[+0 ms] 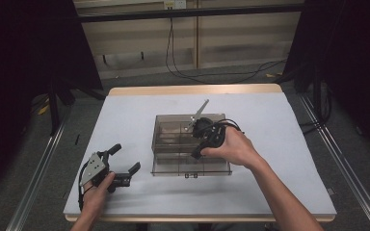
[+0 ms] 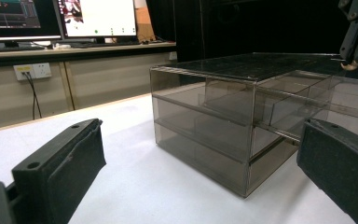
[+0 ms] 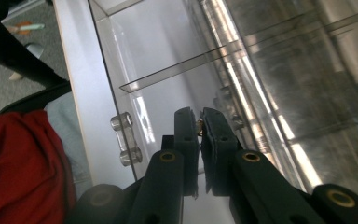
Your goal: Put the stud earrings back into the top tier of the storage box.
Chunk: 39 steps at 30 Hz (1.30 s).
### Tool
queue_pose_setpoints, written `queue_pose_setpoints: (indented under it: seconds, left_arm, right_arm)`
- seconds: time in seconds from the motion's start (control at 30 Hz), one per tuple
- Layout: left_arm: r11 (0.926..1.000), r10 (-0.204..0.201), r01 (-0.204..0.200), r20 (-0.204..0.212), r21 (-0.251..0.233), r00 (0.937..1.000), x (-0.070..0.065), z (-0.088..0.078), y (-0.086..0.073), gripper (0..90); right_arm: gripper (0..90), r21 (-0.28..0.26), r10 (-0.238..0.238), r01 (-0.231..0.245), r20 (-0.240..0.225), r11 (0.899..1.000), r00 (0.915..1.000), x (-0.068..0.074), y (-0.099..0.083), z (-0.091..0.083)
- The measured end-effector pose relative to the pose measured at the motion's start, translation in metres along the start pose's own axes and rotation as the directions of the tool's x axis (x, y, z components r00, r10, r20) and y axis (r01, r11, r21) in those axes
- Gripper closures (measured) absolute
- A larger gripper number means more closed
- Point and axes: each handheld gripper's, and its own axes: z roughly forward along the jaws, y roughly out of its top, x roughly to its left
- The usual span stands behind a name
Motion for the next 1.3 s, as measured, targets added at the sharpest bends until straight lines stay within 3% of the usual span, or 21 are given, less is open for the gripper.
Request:
queue_pose_setpoints:
  seconds: [0.2, 0.47, 0.7, 1.07, 1.2, 1.27, 1.3]
  left_arm:
    - [0.9999, -0.008, 0.008, 0.000, -0.007, 1.0000, -0.001, 0.000, 0.000, 0.7]
    - [1.0000, 0.002, -0.002, 0.000, 0.000, 1.0000, 0.000, 0.000, 0.000, 0.7]
    - [1.0000, 0.000, 0.000, 0.000, -0.002, 1.0000, 0.000, 0.000, 0.000, 0.7]
    - [1.0000, 0.005, -0.005, 0.001, 0.001, 1.0000, 0.000, 0.000, 0.000, 0.7]
    - [1.0000, 0.002, -0.002, -0.001, 0.000, 1.0000, 0.000, 0.000, 0.000, 0.7]
    - [1.0000, 0.005, -0.005, 0.000, 0.001, 1.0000, 0.000, 0.000, 0.000, 0.7]
    - [1.0000, 0.005, -0.005, 0.000, 0.001, 1.0000, 0.000, 0.000, 0.000, 0.7]
  right_arm:
    - [85.6, 0.107, -0.019, 0.018, 0.011, 0.994, 0.9997, 0.004, 0.007, 0.016]
    - [85.5, 0.156, -0.023, 0.021, 0.011, 0.988, 0.9997, 0.006, 0.016, 0.027]
    - [82.8, 0.152, -0.028, 0.027, 0.004, 0.988, 0.9996, 0.006, 0.016, 0.030]
    - [76.8, 0.073, -0.015, 0.013, 0.017, 0.997, 0.9997, 0.008, 0.007, 0.011]
    - [76.1, -0.003, 0.017, -0.017, -0.002, 1.000, 0.9999, 0.006, -0.004, 0.002]
    - [74.7, -0.033, 0.022, -0.021, 0.011, 0.999, 0.9997, 0.005, -0.011, -0.002]
    - [74.0, -0.077, 0.024, -0.024, 0.001, 0.997, 0.9997, 0.004, -0.018, -0.007]
